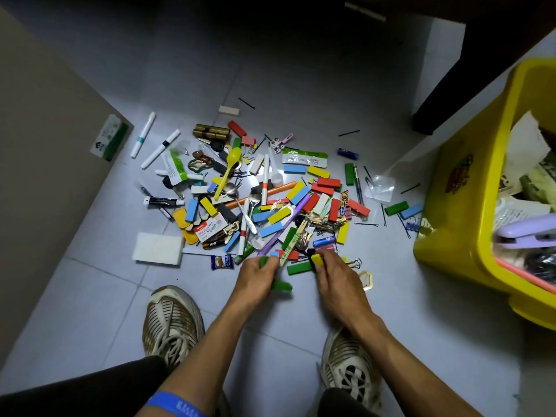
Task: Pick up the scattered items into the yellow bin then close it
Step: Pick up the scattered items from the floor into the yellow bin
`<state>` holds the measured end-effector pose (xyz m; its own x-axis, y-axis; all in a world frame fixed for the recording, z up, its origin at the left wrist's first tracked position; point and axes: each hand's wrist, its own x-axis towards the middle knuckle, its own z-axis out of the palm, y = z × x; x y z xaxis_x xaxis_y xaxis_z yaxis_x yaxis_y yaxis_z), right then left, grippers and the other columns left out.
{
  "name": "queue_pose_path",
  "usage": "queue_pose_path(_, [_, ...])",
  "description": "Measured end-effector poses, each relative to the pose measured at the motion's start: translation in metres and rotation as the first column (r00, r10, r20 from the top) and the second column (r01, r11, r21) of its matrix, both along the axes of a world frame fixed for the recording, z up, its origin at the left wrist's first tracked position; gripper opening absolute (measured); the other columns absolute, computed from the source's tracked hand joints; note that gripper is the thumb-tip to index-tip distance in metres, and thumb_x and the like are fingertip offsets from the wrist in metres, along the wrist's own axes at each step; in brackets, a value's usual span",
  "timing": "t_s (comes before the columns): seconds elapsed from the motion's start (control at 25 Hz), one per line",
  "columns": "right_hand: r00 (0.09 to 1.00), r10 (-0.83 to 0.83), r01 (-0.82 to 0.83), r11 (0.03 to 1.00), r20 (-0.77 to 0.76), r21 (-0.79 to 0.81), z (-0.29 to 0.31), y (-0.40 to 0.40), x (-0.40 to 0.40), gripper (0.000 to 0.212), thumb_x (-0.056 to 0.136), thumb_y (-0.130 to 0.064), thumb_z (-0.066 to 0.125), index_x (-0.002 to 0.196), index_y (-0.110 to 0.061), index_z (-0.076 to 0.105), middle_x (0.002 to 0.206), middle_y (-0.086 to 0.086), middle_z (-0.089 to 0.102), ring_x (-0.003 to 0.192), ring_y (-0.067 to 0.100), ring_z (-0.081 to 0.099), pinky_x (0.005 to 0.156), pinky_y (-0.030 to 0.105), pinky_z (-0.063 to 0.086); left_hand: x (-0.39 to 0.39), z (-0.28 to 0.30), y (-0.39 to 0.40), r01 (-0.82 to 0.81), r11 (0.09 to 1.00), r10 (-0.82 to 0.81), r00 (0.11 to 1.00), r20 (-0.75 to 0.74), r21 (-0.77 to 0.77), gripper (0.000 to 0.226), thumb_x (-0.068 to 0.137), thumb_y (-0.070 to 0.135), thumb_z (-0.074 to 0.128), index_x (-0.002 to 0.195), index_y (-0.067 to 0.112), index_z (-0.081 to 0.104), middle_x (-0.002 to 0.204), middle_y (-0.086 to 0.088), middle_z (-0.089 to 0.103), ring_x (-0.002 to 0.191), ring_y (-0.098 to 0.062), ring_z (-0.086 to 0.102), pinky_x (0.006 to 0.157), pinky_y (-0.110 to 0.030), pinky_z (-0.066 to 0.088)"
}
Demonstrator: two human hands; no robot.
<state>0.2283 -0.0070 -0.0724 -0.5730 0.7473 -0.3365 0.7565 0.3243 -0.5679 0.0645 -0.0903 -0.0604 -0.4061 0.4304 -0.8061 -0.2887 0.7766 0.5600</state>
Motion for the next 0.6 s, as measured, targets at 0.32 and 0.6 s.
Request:
queue_pose_path(0.32, [0.972, 0.033, -0.048, 0.997, 0.232, 0.060, -0.008, 0.005, -0.031, 0.035, 0.099, -0.035, 0.051, 0.127, -0.014, 0.046, 0.126, 0.011, 0.043, 0.100, 0.031, 0.056, 0.072, 0.036, 0.044, 0.028, -0.009, -0.018, -0.083, 0.996, 0.082, 0.996, -0.031, -0.038, 0.020, 0.076, 0.024, 0.072, 0.061, 0.017, 0.061, 0.054, -0.003, 0.059, 0.045, -0.011, 0.051, 0.044, -0.019, 0.039])
queue_pose_path(0.6, [0.997, -0.011, 0.009, 1.000, 0.081, 0.025, -0.009, 0.001, -0.008, 0.024, 0.100, -0.026, 0.050, 0.121, -0.016, 0.051, 0.115, 0.008, 0.052, 0.098, 0.026, 0.054, 0.075, 0.032, 0.041, 0.043, -0.016, -0.017, 0.467, 0.876, -0.479, 0.808, -0.344, -0.122, 0.033, 0.080, 0.020, 0.072, 0.101, 0.029, 0.048, 0.100, 0.004, 0.060, 0.088, -0.015, 0.060, 0.076, -0.025, 0.052])
